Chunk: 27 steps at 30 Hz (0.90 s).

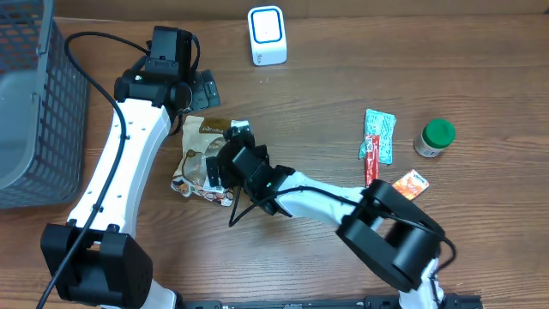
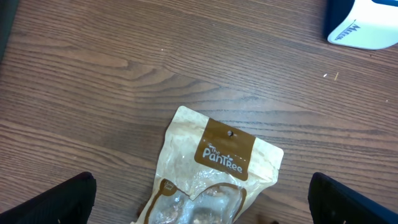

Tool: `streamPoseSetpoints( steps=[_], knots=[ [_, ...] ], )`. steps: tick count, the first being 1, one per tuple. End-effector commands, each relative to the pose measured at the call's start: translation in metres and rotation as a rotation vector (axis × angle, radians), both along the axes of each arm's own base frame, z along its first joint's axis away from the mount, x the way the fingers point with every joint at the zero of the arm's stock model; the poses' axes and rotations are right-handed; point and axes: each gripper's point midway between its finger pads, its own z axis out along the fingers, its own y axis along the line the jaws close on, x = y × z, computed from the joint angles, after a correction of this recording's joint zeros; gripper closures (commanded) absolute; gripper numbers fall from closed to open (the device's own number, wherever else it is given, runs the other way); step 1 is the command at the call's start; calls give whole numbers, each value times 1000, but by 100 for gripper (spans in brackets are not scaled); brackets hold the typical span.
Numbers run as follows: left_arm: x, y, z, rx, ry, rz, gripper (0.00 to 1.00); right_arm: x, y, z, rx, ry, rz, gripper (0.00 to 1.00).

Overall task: Scan the item barcode
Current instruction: 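Move the right gripper over the Pantree snack bag, then lower the right gripper and grasp the Pantree bag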

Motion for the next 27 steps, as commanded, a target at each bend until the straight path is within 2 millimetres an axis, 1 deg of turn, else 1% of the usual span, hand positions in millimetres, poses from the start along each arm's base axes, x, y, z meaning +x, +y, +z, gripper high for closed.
streamPoseSetpoints(
  steps=[1, 2, 5, 9, 11, 13, 15, 16, 17, 18, 19, 21, 24, 27],
  knots=[
    [3, 1, 6, 0, -17, 10, 0, 2, -15, -27, -72, 20, -41, 0],
    [3, 1, 6, 0, -17, 11, 0, 4, -21, -28, -93, 15, -60, 0],
    [3, 2, 6, 0, -17, 11, 0, 9, -35, -13, -116, 9, -93, 0],
    [3, 1, 6, 0, -17, 11, 0, 10, -54, 26, -115, 8, -119, 0],
    [3, 1, 6, 0, -17, 11, 0, 9, -69, 43, -127, 18, -137, 0],
    [3, 1, 6, 0, -17, 11, 0, 5, -84, 50, -154, 41, -153, 0],
    [3, 1, 6, 0, -17, 11, 0, 3, -102, 51, -187, 72, -185, 0],
    [3, 1, 6, 0, -17, 11, 0, 4, -116, 51, -192, 95, -247, 0],
    [3, 1, 6, 0, -17, 11, 0, 6, -134, 51, -183, 131, -349, 0],
    [3, 1, 6, 0, -17, 11, 1, 9, -143, 50, -167, 155, -394, 0],
    [3, 1, 6, 0, -17, 11, 0, 11, -146, 49, -143, 182, -400, 0],
    [3, 2, 6, 0, -17, 11, 0, 13, -143, 47, -86, 229, -381, 0],
    [3, 2, 6, 0, -17, 11, 0, 11, -125, 49, 0, 282, -295, 0],
    [3, 2, 6, 0, -17, 11, 0, 8, -100, 57, 46, 260, -147, 16]
  ],
)
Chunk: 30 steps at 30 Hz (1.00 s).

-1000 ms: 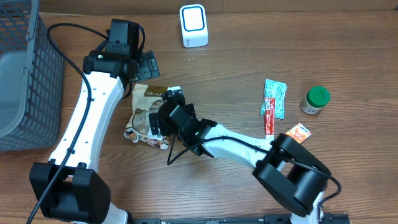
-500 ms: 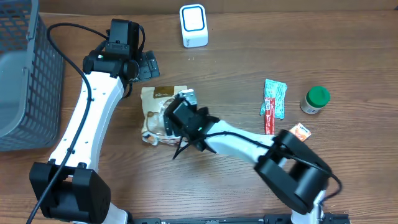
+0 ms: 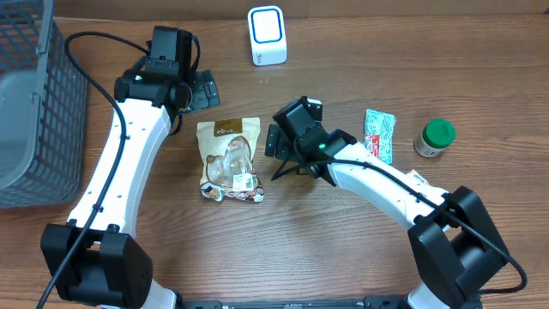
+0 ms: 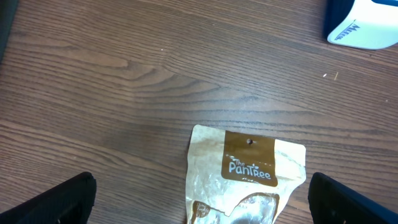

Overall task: Scan the item barcode
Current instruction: 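Lower the right gripper and grasp the Pantree bag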

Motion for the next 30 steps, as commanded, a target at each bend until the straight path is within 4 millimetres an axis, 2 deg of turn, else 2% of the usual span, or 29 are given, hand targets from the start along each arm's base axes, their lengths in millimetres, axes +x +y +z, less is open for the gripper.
streamPoseSetpoints(
  steps=[1, 3, 5, 8, 10, 13, 17, 21, 22, 24, 26, 27, 30],
  knots=[
    [3, 2, 6, 0, -17, 11, 0, -17, 42, 12, 116, 3, 197, 21],
    [3, 2, 6, 0, -17, 11, 0, -12, 60, 21, 123, -83, 278, 30],
    [3, 2, 6, 0, -17, 11, 0, -4, 78, 33, 118, -196, 373, 44],
    [3, 2, 6, 0, -16, 11, 0, 6, 96, 48, 154, -297, 406, 62],
    [3, 2, 6, 0, -17, 11, 0, 10, 102, 51, 182, -322, 399, 68],
    [3, 2, 6, 0, -17, 11, 0, 12, 109, 42, 194, -321, 394, 79],
    [3, 2, 6, 0, -17, 11, 1, 18, 115, 18, 188, -315, 397, 90],
    [3, 2, 6, 0, -17, 11, 0, 27, 125, -8, 203, -330, 402, 89],
    [3, 2, 6, 0, -17, 11, 0, 29, 128, -22, 203, -330, 405, 87],
    [3, 2, 6, 0, -17, 11, 0, 31, 124, -39, 175, -315, 396, 87],
    [3, 2, 6, 0, -17, 11, 0, 36, 110, -48, 123, -294, 358, 90],
    [3, 1, 6, 0, -17, 11, 0, 37, 100, -52, 89, -276, 336, 95],
    [3, 2, 6, 0, -16, 11, 0, 35, 79, -53, 43, -217, 300, 96]
  ],
)
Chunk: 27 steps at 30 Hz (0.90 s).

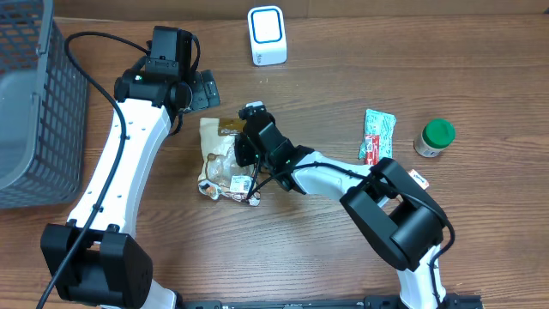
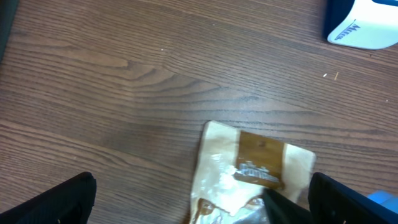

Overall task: Scan the item barcode
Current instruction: 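Lower the right gripper and grasp the Pantree bag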

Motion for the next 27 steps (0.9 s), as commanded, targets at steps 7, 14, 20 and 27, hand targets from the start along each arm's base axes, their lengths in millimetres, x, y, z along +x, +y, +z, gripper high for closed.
streamPoseSetpoints(
  steps=[7, 14, 20, 27],
  knots=[
    [3, 1, 6, 0, -17, 11, 0, -10, -66, 26, -149, 102, -119, 96],
    [3, 1, 6, 0, -17, 11, 0, -43, -93, 15, -204, 285, -214, 96],
    [3, 1, 6, 0, -17, 11, 0, -64, -84, 10, -175, 385, -145, 96],
    [3, 1, 6, 0, -17, 11, 0, -73, -76, 27, -132, 426, -100, 96]
  ],
)
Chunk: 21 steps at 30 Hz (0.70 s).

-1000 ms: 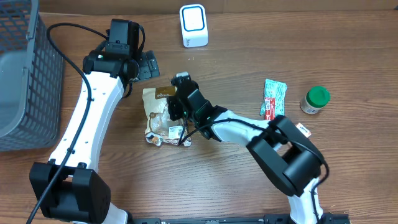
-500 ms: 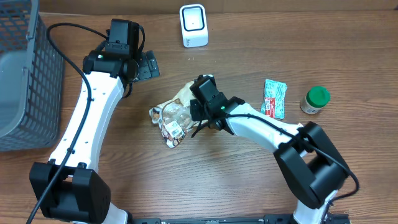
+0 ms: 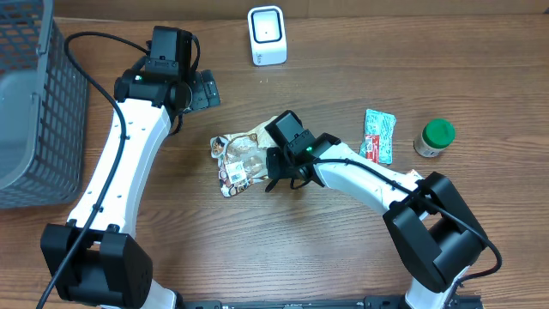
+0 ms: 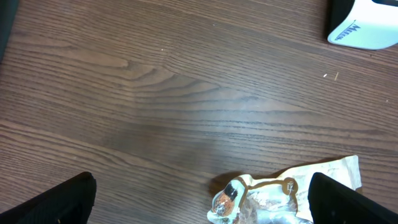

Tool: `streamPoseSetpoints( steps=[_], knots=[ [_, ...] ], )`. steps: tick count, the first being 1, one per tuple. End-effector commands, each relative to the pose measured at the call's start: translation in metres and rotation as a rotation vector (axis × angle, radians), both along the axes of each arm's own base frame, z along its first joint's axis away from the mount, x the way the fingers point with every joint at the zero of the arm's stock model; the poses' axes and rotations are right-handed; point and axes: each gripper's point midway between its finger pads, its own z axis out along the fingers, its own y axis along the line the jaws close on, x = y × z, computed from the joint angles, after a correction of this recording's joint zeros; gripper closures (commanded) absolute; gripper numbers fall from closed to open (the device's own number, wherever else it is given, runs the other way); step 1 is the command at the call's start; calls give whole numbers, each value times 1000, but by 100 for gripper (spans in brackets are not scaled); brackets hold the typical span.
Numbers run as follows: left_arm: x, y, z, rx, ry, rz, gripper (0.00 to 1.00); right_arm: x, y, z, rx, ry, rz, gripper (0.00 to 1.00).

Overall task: Scan the item barcode
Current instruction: 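Lower the right gripper and grasp the Pantree bag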

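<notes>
A tan and clear snack pouch [image 3: 243, 155] lies turned sideways at mid table, its barcode label facing up near its left end. My right gripper [image 3: 276, 168] is at the pouch's right end and looks shut on it. In the left wrist view the pouch [image 4: 280, 196] shows at the bottom edge with a shadow under it. The white scanner [image 3: 267, 34] stands at the far edge and shows as a corner [image 4: 364, 28] in the left wrist view. My left gripper [image 3: 204, 88] hangs open over bare wood, far left of the pouch, its fingers [image 4: 59, 202] wide apart.
A grey wire basket [image 3: 34, 112] fills the far left. To the right lie a teal packet [image 3: 380, 133], a red stick pack [image 3: 371, 156], an orange sachet [image 3: 412, 183] and a green-lidded jar [image 3: 436, 137].
The pouch lay lengthwise with its brown header toward the scanner; now it is turned sideways, bottom end to the left, a little nearer the right arm. The left arm has not moved.
First my right gripper was over the pouch, which lay skewed near the left arm. Then the pouch lay straight and flat with the right gripper off to its right. Then the gripper was back on the pouch, and now the pouch is turned sideways in it.
</notes>
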Motion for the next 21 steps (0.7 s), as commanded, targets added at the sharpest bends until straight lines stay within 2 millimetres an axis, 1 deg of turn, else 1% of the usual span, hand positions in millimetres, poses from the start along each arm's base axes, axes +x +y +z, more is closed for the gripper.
streamPoseSetpoints(
  steps=[1, 2, 3, 4, 5, 6, 7, 8, 9, 11, 12, 16, 21],
  knots=[
    [3, 1, 6, 0, -17, 11, 0, 3, 9, 37, 63, -30, 7, 94],
    [3, 1, 6, 0, -16, 11, 0, 5, 9, 45, 64, -44, 7, 93],
    [3, 1, 6, 0, -17, 11, 0, 11, 10, 59, 72, -75, 12, 87],
    [3, 1, 6, 0, -17, 11, 0, 14, 12, 69, 80, -104, 30, 75],
    [3, 1, 6, 0, -17, 11, 0, 18, 12, 75, 80, -128, 34, 52],
    [3, 1, 6, 0, -17, 11, 0, 23, 10, 80, 68, -162, 33, 26],
    [3, 1, 6, 0, -17, 11, 0, 28, 6, 82, 44, -191, 17, 21],
    [3, 1, 6, 0, -17, 11, 0, 34, 1, 82, 15, -217, -3, 17],
    [3, 1, 6, 0, -17, 11, 0, 39, -5, 80, -18, -240, -24, 15],
    [3, 1, 6, 0, -17, 11, 0, 44, -14, 77, -63, -266, -50, 13],
    [3, 1, 6, 0, -17, 11, 0, 45, -15, 73, -66, -272, -54, 13],
    [3, 1, 6, 0, -17, 11, 0, 45, -14, 67, -64, -272, -57, 9],
    [3, 1, 6, -1, -17, 11, 0, 46, -14, 66, -65, -273, -57, 6]
  ],
)
